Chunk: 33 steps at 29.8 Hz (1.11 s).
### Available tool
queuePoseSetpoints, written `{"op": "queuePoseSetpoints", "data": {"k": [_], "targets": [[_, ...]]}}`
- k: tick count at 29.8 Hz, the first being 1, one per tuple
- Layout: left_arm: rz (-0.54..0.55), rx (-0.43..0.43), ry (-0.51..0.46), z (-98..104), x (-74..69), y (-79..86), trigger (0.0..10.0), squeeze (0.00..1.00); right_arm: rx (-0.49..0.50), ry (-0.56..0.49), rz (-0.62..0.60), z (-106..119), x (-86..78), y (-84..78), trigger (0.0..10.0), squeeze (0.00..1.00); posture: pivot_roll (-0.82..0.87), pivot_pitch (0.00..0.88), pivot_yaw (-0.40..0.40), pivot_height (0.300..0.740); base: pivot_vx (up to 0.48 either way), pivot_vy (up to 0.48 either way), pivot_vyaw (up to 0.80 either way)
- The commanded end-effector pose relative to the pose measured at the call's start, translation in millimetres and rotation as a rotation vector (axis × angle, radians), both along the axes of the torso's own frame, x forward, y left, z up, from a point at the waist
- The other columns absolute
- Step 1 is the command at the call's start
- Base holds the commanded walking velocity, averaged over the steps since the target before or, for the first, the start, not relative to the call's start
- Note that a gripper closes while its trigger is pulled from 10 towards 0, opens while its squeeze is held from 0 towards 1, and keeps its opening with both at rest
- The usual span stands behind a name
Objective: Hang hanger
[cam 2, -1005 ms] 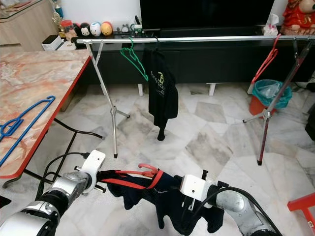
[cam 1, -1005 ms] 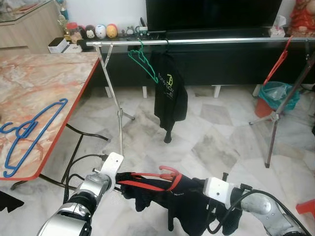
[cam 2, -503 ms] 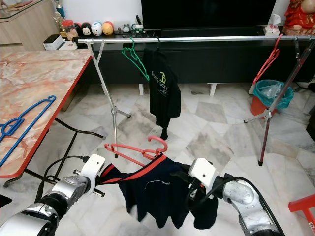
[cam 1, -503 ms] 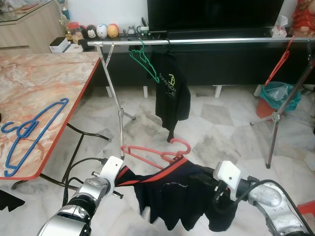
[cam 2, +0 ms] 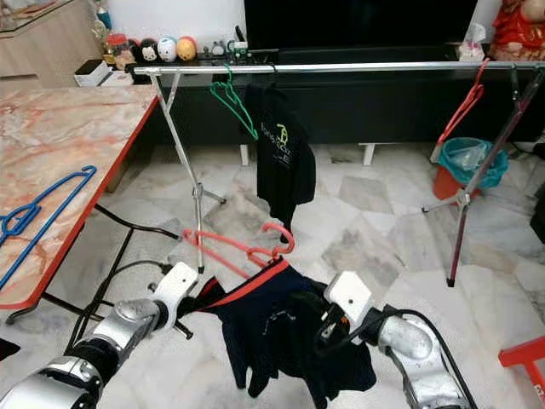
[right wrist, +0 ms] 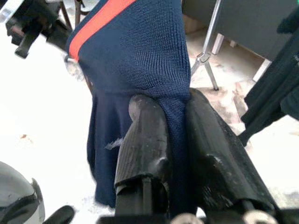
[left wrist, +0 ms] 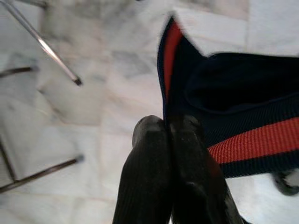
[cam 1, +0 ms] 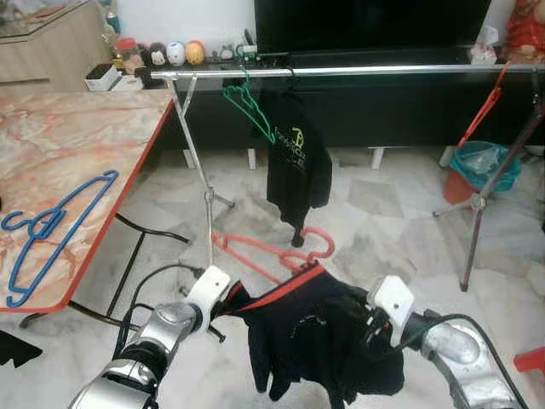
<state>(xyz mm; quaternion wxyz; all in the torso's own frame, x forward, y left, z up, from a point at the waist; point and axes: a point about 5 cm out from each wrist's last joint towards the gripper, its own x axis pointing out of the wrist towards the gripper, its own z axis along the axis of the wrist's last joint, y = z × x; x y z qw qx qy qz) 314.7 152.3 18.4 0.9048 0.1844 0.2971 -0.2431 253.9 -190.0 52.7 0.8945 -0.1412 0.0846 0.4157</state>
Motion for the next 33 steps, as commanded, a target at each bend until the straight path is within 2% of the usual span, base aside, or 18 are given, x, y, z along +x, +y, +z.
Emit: {"op": "queuePoseSetpoints", "data": {"k": [1,3,4,5,11,13,15,19,21,23,27,31,32,33], "targets": [[0.025,0.066,-0.024,3.1,2.7,14.0,10.0,0.0,0.007,-0.027,-0.003,6.1,2.3,-1.2,10.0,0.0,-0.07,0.0,0.06,0.74,0.0,0.0,0.0],[0.012,0.062,-0.017,3.0,2.3,14.7,10.0,0.0,0.002,-0.026,-0.002,5.8,1.8,-1.9,10.0,0.0,-0.07,0.0,0.06,0.74,0.0,0.0,0.0],[0.0,0.062,-0.018,3.1,2.1,14.5,10.0,0.11,0.001,-0.025,-0.003,5.8,1.7,-2.6,10.0,0.0,-0.07,0.0,0.06,0.74,0.0,0.0,0.0],[-0.012,0.058,-0.018,2.9,1.5,14.4,10.0,1.0,0.0,-0.023,-0.005,5.9,1.9,-3.5,10.0,0.0,-0.07,0.0,0.06,0.74,0.0,0.0,0.0],[-0.029,0.044,0.002,-0.2,-1.9,14.0,10.0,1.0,-0.001,-0.013,0.012,7.0,1.8,-4.0,10.0,0.0,-0.06,0.0,0.06,0.74,0.0,0.0,0.0],[0.046,0.024,0.024,-1.2,-1.2,17.5,10.0,1.0,-0.006,-0.001,0.033,6.3,1.1,-3.2,10.0,0.0,-0.06,0.0,0.059,0.74,0.0,0.0,0.0],[0.071,0.006,0.023,0.1,0.2,18.4,10.0,1.0,-0.008,0.005,0.044,5.9,0.4,-2.6,10.0,0.0,-0.06,0.0,0.059,0.74,0.0,0.0,0.0],[0.086,-0.106,-0.055,13.7,8.4,17.7,10.0,1.0,0.001,0.05,0.094,4.1,-5.2,-1.9,10.0,0.0,-0.06,0.0,0.058,0.74,0.0,0.0,0.0],[0.092,-0.12,-0.091,20.2,12.0,20.6,10.0,1.0,-0.005,0.076,0.124,2.7,-9.0,-3.1,10.0,0.0,-0.06,0.0,0.058,0.74,0.0,0.0,0.0],[0.059,-0.065,-0.156,29.8,15.9,28.1,10.0,1.0,-0.024,0.124,0.173,0.3,-15.4,-6.5,10.0,0.0,-0.06,0.0,0.056,0.74,0.0,0.0,0.0],[0.015,0.016,-0.188,34.8,16.6,35.7,10.0,1.0,-0.056,0.139,0.181,-1.9,-16.8,-12.0,10.0,0.0,-0.06,0.0,0.055,0.74,0.0,0.0,0.0],[-0.01,0.071,-0.208,40.0,17.1,44.8,10.0,1.0,-0.086,0.137,0.15,-3.1,-13.5,-18.4,10.0,0.0,-0.06,0.0,0.055,0.74,0.0,0.0,0.0],[0.016,0.138,-0.192,38.1,16.2,54.9,10.0,1.0,-0.133,0.119,0.099,-4.5,-7.6,-23.5,10.0,0.0,-0.06,0.0,0.055,0.74,0.0,0.0,0.0],[0.027,0.157,-0.186,37.4,15.8,57.9,10.0,1.0,-0.148,0.112,0.083,-4.8,-5.7,-25.1,10.0,0.0,-0.06,0.0,0.055,0.74,0.0,0.0,0.0]]}}
